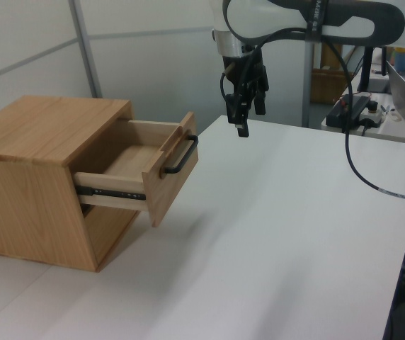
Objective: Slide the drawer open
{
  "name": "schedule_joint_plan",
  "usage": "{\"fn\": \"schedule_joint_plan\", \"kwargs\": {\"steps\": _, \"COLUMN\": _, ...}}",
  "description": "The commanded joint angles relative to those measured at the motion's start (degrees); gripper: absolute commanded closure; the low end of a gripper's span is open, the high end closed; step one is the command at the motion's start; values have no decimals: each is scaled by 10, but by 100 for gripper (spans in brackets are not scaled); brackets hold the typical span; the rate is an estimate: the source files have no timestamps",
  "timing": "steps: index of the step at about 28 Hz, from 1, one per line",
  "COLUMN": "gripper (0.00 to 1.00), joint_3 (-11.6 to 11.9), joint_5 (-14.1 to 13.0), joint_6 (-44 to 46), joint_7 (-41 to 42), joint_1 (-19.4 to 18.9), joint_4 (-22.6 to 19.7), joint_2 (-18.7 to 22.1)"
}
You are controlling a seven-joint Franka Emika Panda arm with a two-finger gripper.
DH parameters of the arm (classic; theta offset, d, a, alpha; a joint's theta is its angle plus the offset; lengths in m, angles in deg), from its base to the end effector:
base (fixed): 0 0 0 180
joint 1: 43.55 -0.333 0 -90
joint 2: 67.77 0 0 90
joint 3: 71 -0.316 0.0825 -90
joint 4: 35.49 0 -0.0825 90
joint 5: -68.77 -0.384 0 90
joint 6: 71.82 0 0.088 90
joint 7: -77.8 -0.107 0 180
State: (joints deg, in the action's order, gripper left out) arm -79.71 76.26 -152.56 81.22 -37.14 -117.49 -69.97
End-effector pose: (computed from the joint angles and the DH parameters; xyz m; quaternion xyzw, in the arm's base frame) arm 0.5497 0.0045 0.6555 0.9968 0.0412 -0.0305 0.0616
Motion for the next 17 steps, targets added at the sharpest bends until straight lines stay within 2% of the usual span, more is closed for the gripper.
{"fn": "schedule_joint_plan", "kwargs": {"steps": 1, "gripper": 0, "joint_3": -2, "joint_5": 1, "joint_6": 20, "joint_7": 12, "joint_1": -3, "joint_4": 4, "joint_2": 3}}
{"fn": "schedule_joint_plan", "kwargs": {"steps": 4, "gripper": 0, "joint_3": -1, "joint_5": -9, "joint_6": 18, "joint_7": 11, "joint_1": -3, "joint_4": 4, "joint_2": 1}}
{"fn": "schedule_joint_plan", "kwargs": {"steps": 5, "gripper": 0, "joint_3": 1, "joint_5": -30, "joint_6": 17, "joint_7": 10, "joint_1": -2, "joint_4": 4, "joint_2": 0}}
{"fn": "schedule_joint_plan", "kwargs": {"steps": 7, "gripper": 0, "joint_3": 5, "joint_5": -55, "joint_6": 16, "joint_7": 10, "joint_1": 1, "joint_4": 4, "joint_2": 0}}
{"fn": "schedule_joint_plan", "kwargs": {"steps": 9, "gripper": 0, "joint_3": 6, "joint_5": -65, "joint_6": 15, "joint_7": 11, "joint_1": 2, "joint_4": 4, "joint_2": -2}}
{"fn": "schedule_joint_plan", "kwargs": {"steps": 14, "gripper": 0, "joint_3": 4, "joint_5": -61, "joint_6": 13, "joint_7": 16, "joint_1": 2, "joint_4": 4, "joint_2": -3}}
{"fn": "schedule_joint_plan", "kwargs": {"steps": 17, "gripper": 0, "joint_3": 0, "joint_5": -40, "joint_6": 14, "joint_7": 16, "joint_1": 0, "joint_4": 4, "joint_2": -3}}
